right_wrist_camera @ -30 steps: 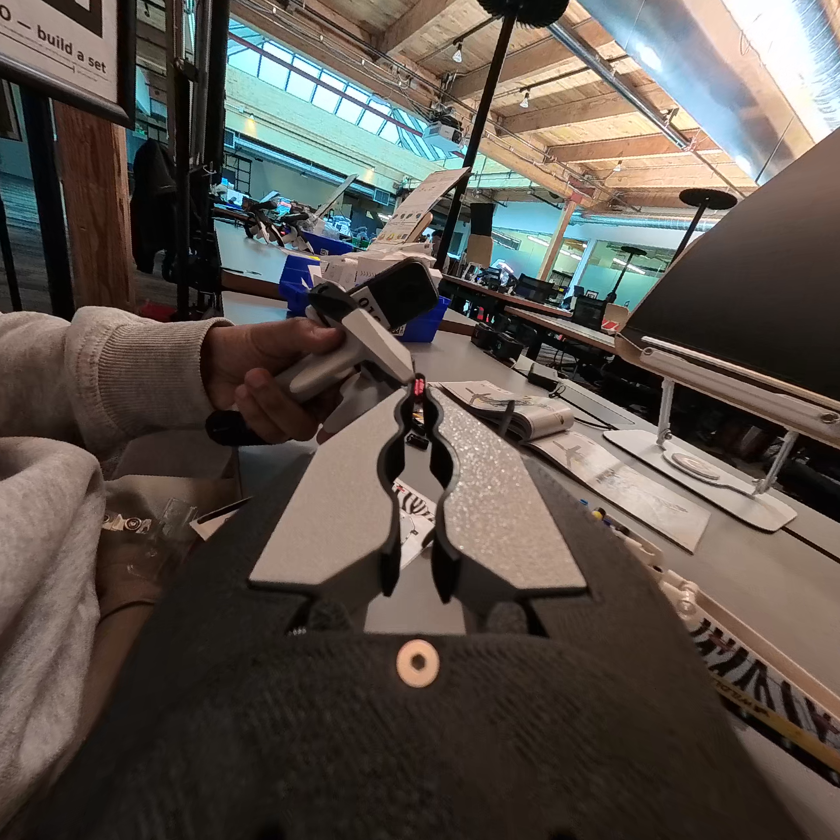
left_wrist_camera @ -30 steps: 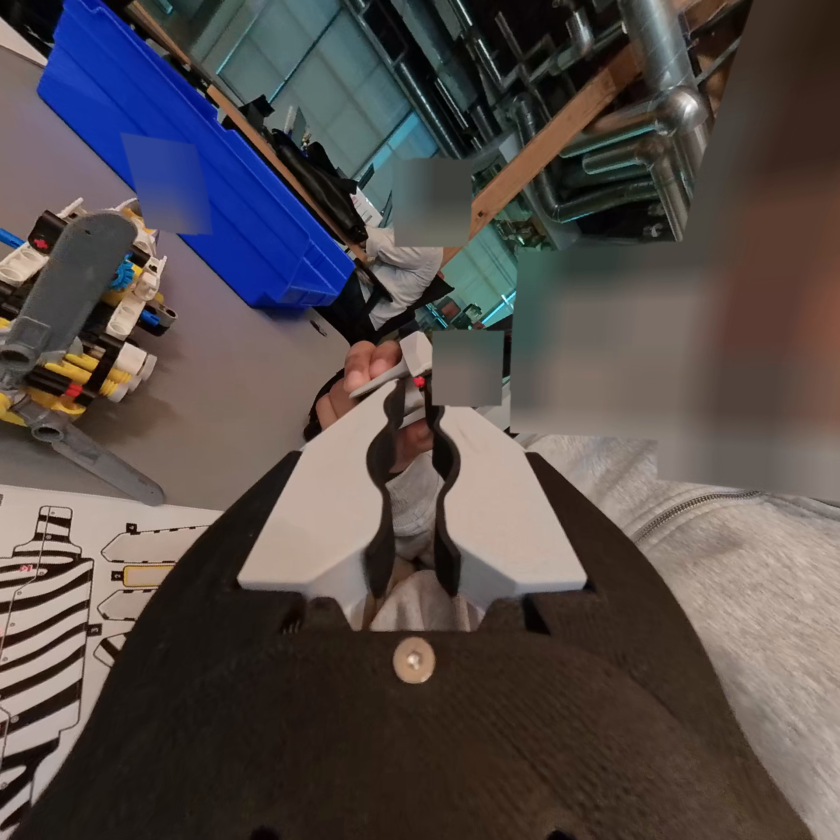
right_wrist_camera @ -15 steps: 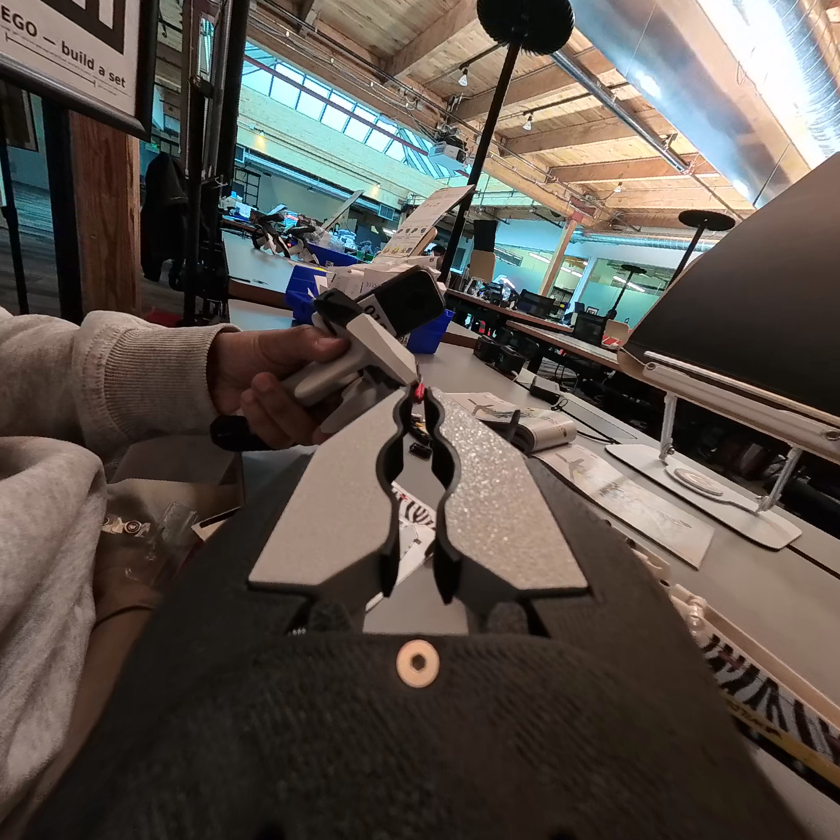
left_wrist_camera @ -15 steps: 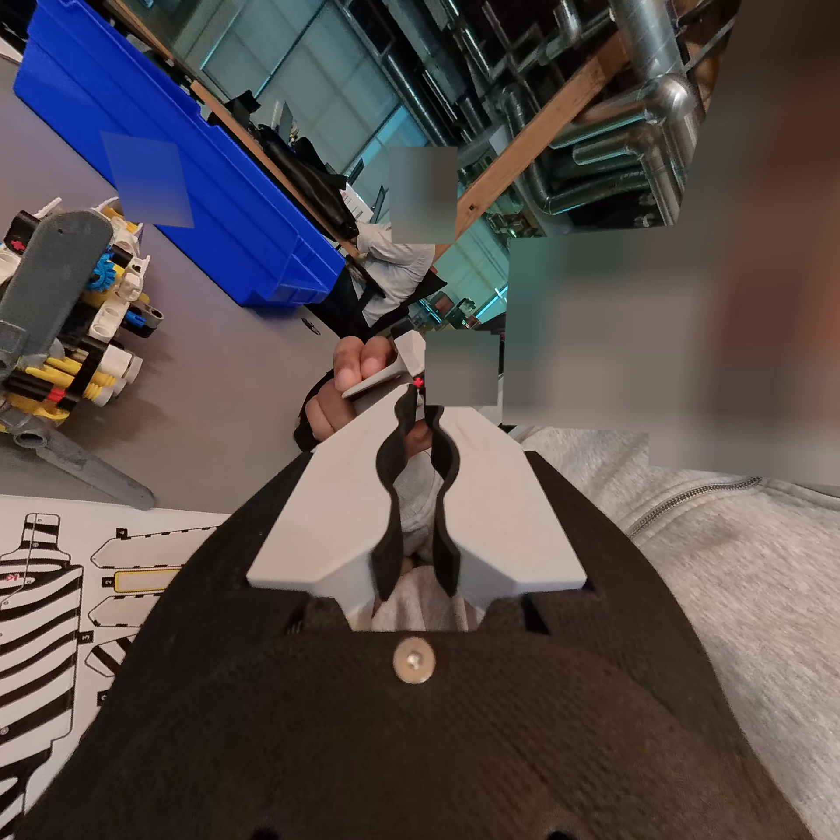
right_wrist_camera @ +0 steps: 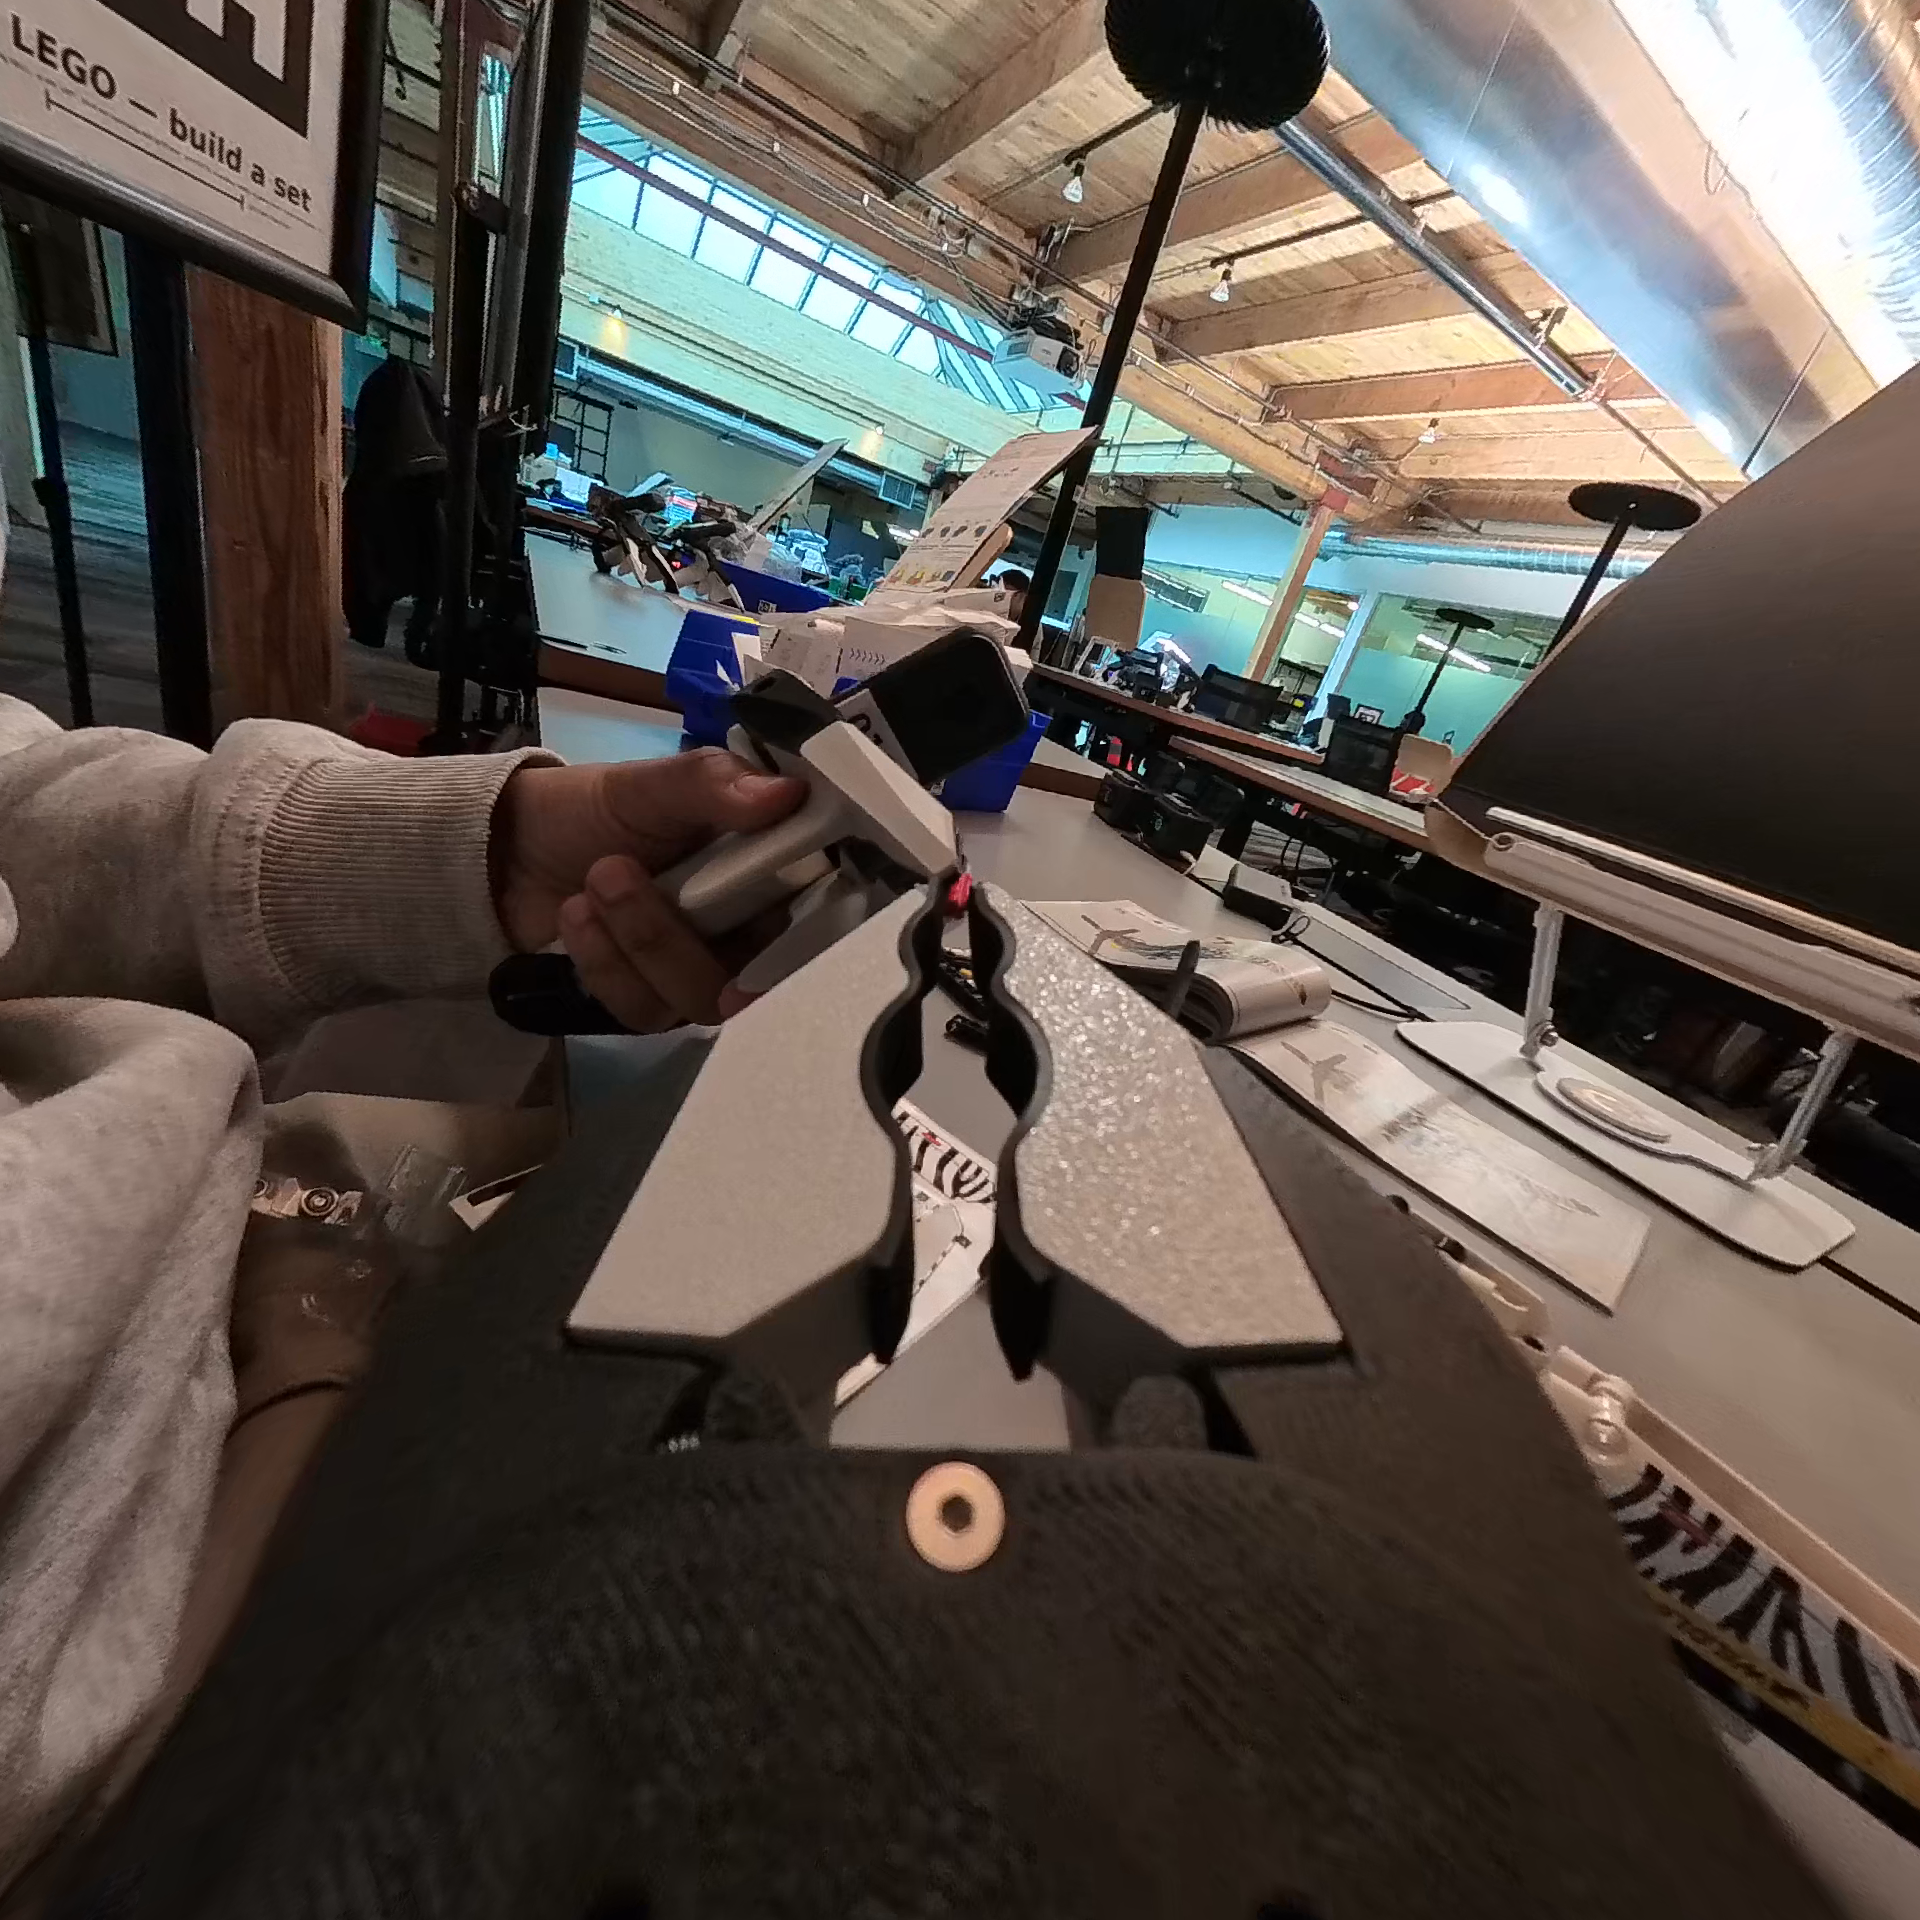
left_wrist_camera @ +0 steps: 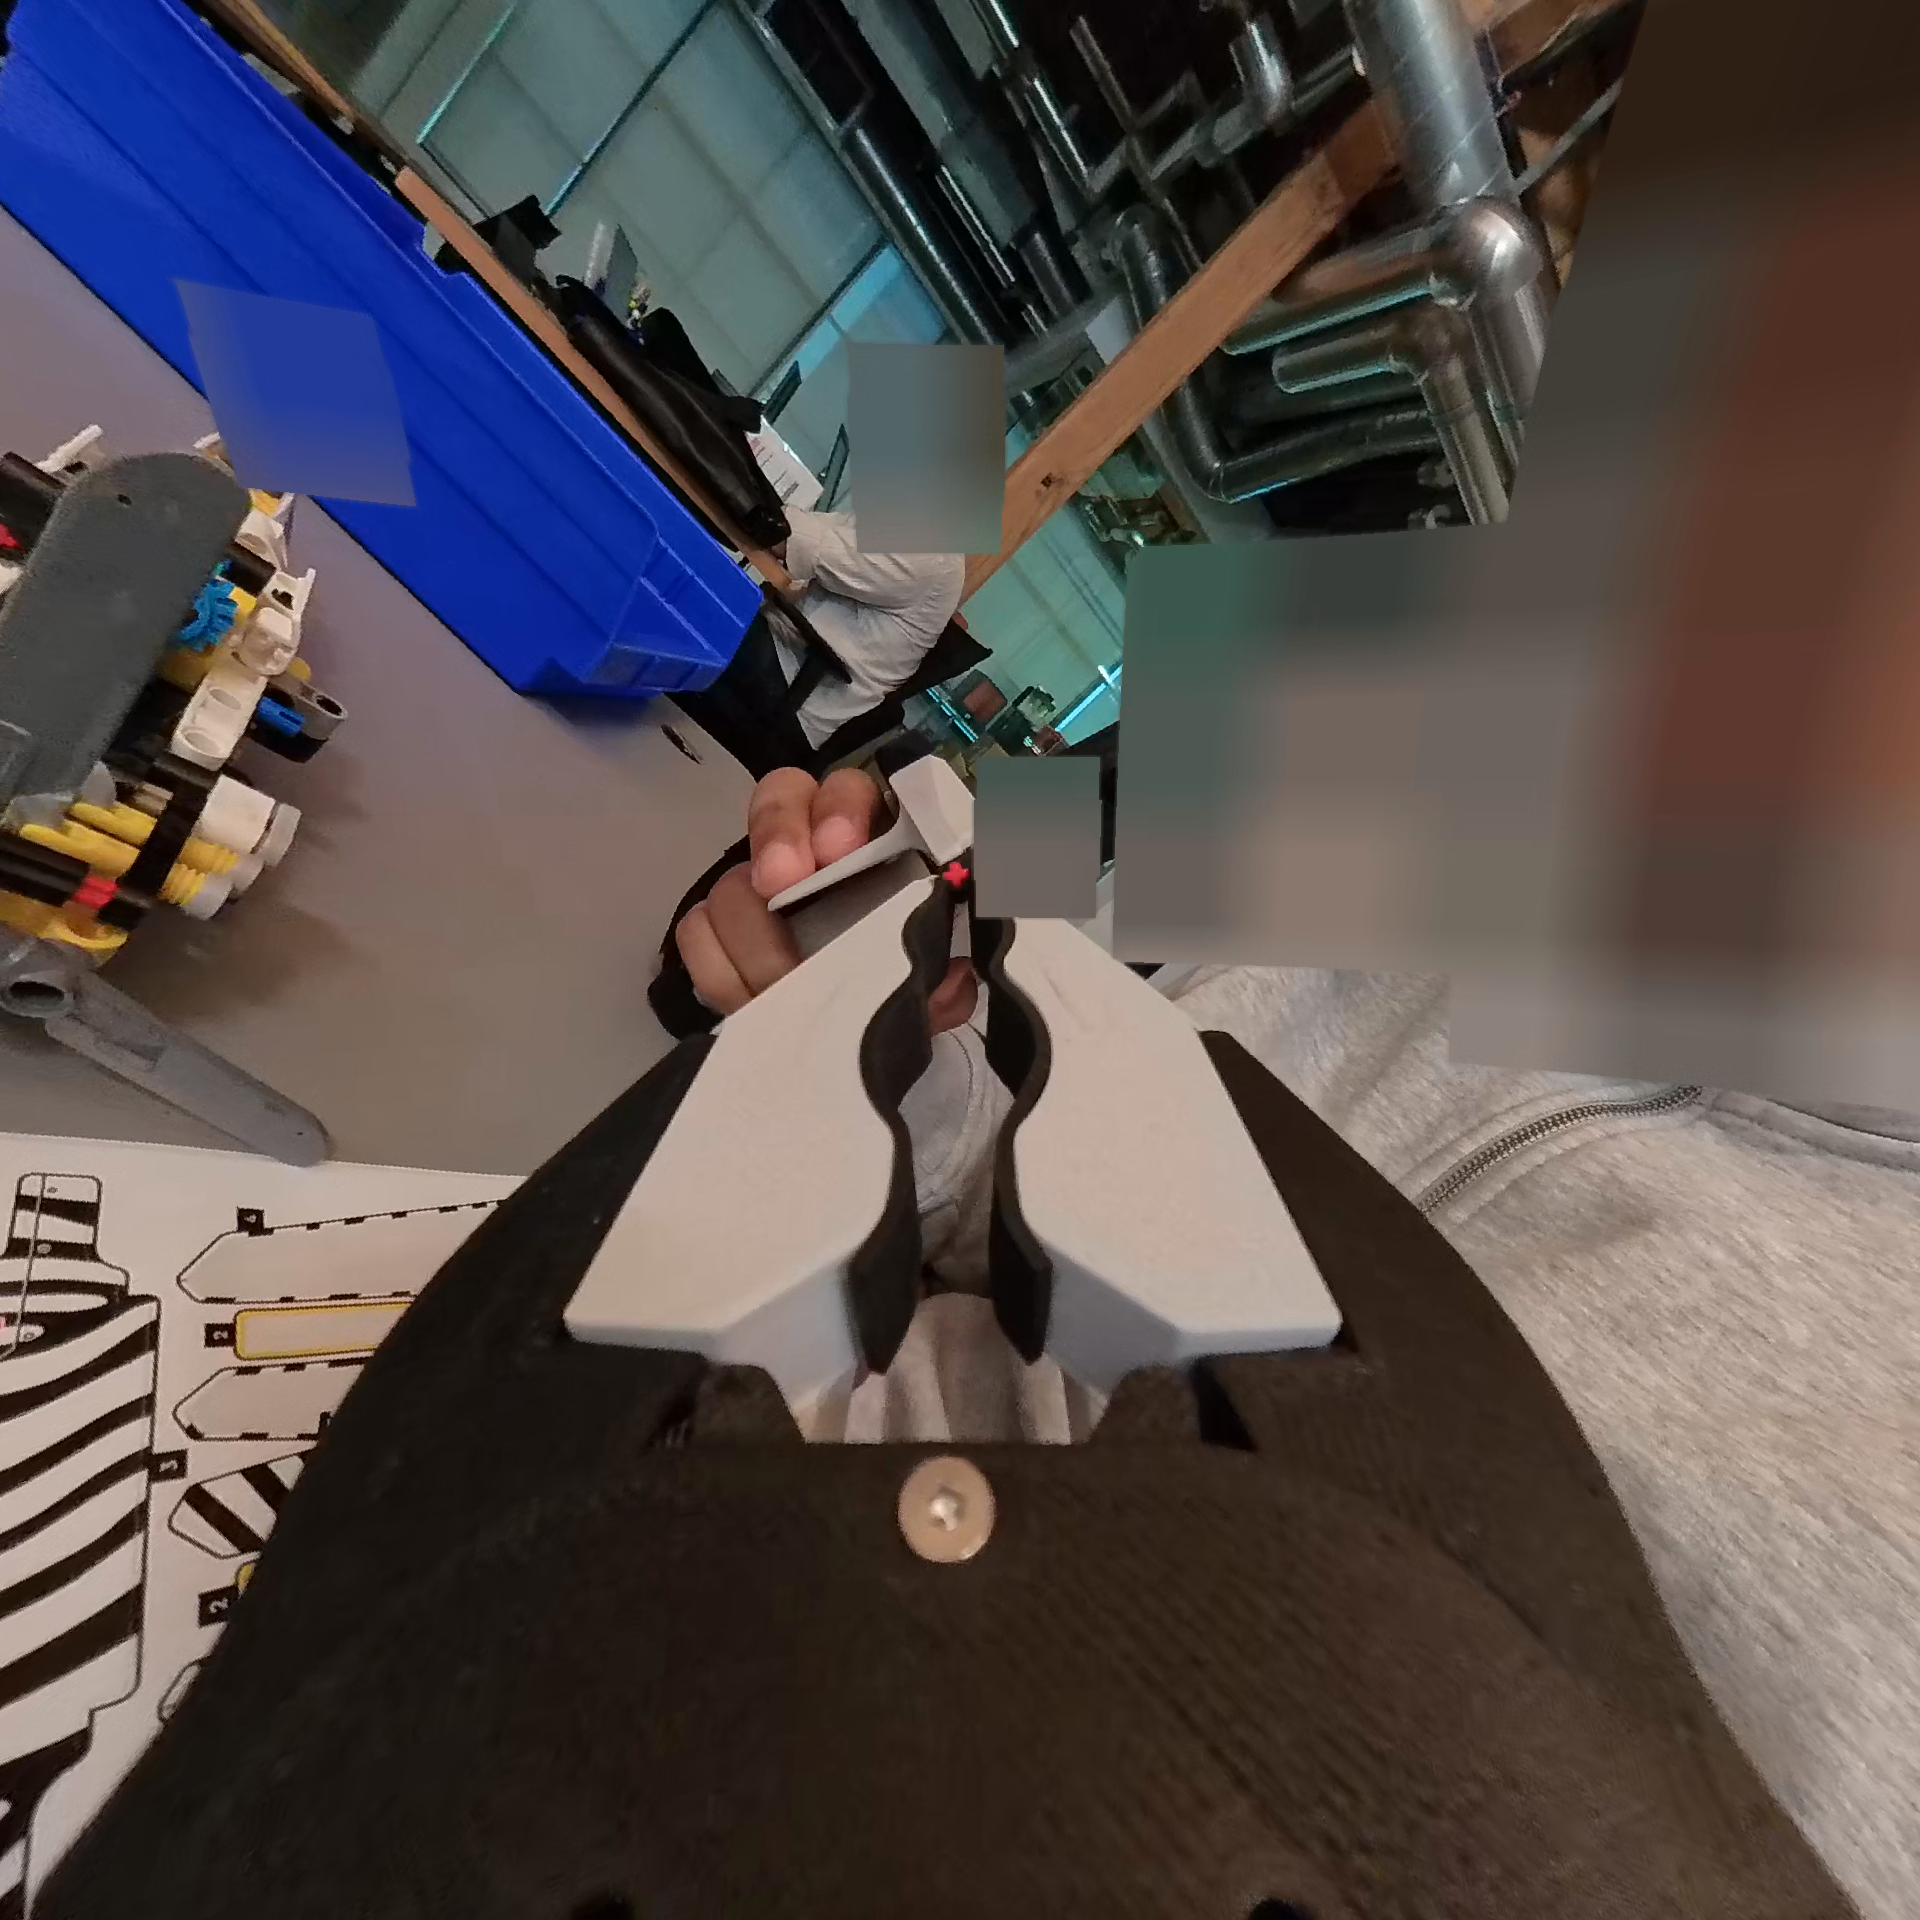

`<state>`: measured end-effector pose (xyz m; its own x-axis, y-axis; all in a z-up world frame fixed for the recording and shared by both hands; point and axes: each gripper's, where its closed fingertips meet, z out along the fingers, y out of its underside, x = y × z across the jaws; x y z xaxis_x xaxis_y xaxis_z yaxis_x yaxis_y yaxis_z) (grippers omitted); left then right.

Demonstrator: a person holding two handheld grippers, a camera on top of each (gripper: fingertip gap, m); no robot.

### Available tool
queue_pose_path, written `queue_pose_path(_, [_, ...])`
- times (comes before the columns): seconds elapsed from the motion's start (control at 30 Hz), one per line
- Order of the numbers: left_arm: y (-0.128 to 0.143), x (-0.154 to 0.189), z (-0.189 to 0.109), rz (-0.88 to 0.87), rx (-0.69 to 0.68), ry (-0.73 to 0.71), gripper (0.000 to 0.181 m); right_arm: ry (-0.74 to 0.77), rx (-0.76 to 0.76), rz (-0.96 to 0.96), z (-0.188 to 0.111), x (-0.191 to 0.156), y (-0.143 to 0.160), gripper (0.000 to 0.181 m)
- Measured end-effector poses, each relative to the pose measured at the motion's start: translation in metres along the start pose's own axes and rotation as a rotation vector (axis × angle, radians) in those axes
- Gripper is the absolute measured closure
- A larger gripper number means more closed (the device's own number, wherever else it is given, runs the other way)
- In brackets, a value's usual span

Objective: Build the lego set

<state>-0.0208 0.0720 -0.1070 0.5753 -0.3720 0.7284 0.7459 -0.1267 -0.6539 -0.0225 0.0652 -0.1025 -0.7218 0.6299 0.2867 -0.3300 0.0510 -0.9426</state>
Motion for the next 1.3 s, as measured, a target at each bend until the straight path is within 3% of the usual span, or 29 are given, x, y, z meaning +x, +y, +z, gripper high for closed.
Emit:
queue_pose_path(0.67, [0.004, 0.004, 0.001, 0.043, -0.032, 0.011, 0.181, -0.016, -0.005, 0.044, -0.002, 0.002, 0.001, 0.18])
queue_pose_path(0.87, [-0.005, 0.006, -0.005, 0.093, 0.023, 0.004, 0.154, -0.088, 0.016, 0.168, -0.005, 0.001, -0.002, 0.18])
queue_pose_path(1.0, [0.008, 0.004, 0.002, 0.184, -0.061, -0.045, 0.147, -0.163, 0.045, 0.252, -0.008, -0.003, -0.007, 0.179])
queue_pose_path(1.3, [0.007, 0.02, 0.005, 0.309, -0.047, -0.013, 0.168, -0.23, 0.031, 0.307, -0.007, -0.01, -0.007, 0.179])
